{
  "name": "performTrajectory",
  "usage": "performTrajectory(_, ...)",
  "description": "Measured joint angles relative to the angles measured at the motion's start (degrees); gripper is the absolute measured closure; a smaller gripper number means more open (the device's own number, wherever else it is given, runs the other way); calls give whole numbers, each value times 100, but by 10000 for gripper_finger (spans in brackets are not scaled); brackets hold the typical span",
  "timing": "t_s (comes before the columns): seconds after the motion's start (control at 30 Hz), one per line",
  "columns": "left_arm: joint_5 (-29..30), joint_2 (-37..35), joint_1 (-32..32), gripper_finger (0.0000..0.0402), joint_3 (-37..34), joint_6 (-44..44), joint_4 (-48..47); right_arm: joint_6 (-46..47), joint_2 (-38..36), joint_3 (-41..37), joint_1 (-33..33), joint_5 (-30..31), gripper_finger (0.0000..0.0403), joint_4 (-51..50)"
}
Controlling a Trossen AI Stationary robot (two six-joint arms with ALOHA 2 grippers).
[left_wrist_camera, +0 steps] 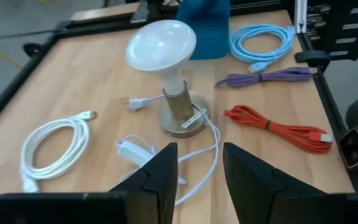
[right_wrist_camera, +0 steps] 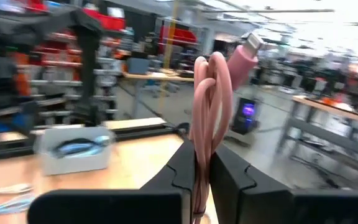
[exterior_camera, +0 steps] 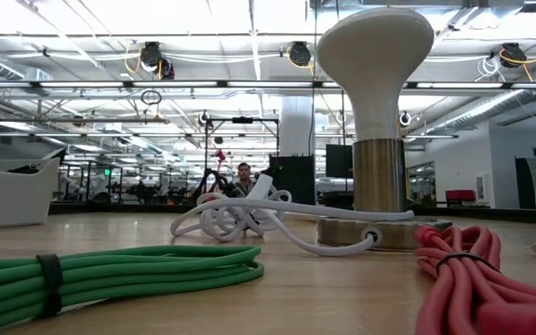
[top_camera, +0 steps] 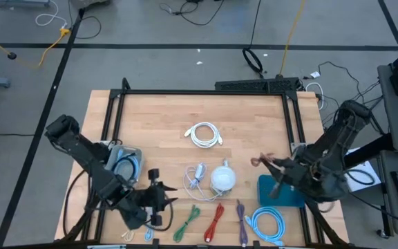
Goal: Pick & Place USB Port
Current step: Put the pink USB cable into the blue bin
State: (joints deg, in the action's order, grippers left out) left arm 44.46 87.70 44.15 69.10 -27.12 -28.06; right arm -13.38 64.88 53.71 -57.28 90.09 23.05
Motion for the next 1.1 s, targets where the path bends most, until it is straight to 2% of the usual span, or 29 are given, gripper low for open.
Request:
performTrajectory(0.23,559,0,290,269,0,-217,-47,-1594,62,0,-456,-6,385,1468)
performTrajectory(0.43,721,0,289,268,0,-387,-51,-3031,33,0,-144,-6,385,2535)
performTrajectory(0.63,816,0,238,268,-2,-496,-91,-3179,-736,0,444,-187,385,1947)
performTrajectory(0.73,871,0,226,268,-7,-486,-90,-3272,-1121,0,847,-1182,386,1516)
performTrajectory(0.87,874,0,116,268,-181,-514,-88,-3012,-1790,0,1830,-3635,386,310)
performTrajectory(0.93,872,2,39,268,-271,-641,-93,-2540,-2088,0,2619,-4582,386,-275)
performTrajectory(1.03,726,2,-49,268,-394,-833,-86,-1770,-2346,0,4068,-5543,386,-1152)
performTrajectory(1.1,646,2,-69,268,-476,-946,-93,-1059,-2466,0,5072,-6400,386,-1836)
